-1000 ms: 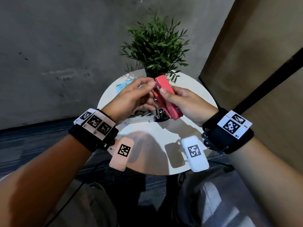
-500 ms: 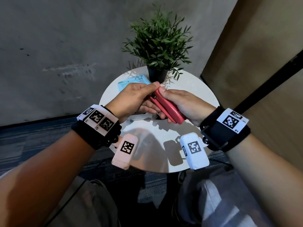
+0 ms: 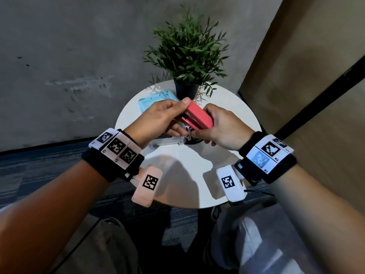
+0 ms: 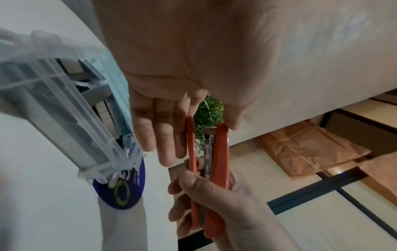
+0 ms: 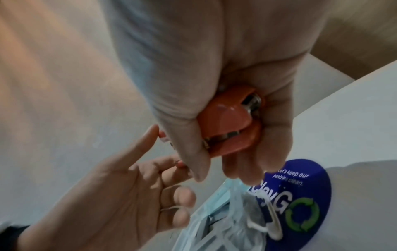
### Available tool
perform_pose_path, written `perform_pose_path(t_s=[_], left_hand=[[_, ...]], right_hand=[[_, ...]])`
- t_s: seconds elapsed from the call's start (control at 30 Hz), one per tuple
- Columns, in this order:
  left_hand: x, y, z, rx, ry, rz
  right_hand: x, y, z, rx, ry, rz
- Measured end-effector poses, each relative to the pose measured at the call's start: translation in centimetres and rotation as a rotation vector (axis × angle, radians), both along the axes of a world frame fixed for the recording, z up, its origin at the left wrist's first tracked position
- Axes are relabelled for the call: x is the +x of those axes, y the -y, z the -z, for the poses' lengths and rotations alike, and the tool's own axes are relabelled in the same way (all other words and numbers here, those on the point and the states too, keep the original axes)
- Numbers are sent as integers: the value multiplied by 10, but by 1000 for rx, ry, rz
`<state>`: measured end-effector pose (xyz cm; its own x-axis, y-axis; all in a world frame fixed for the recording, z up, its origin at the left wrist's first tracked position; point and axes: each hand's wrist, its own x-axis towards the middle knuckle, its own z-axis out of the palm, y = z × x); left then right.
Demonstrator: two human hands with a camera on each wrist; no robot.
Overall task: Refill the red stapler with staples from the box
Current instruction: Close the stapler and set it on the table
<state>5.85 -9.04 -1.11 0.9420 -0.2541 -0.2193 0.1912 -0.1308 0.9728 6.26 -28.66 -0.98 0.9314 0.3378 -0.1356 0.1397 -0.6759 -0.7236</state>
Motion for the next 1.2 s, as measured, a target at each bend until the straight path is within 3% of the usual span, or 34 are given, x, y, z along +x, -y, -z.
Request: perform_pose_path(t_s=[0.37,0.73,0.87,1.2], left_hand=[[-3,-7,9,352,166,174],[-22,-3,12,761,295,475],[-26,-1,17,811,292,542],[-23,-8,15,819,302,529]], right_hand=[[36,36,12,-311,111,232],[49,47,40,-504,51,343],[48,44,46,-509,24,349],[48,42,53,-538,20,382]])
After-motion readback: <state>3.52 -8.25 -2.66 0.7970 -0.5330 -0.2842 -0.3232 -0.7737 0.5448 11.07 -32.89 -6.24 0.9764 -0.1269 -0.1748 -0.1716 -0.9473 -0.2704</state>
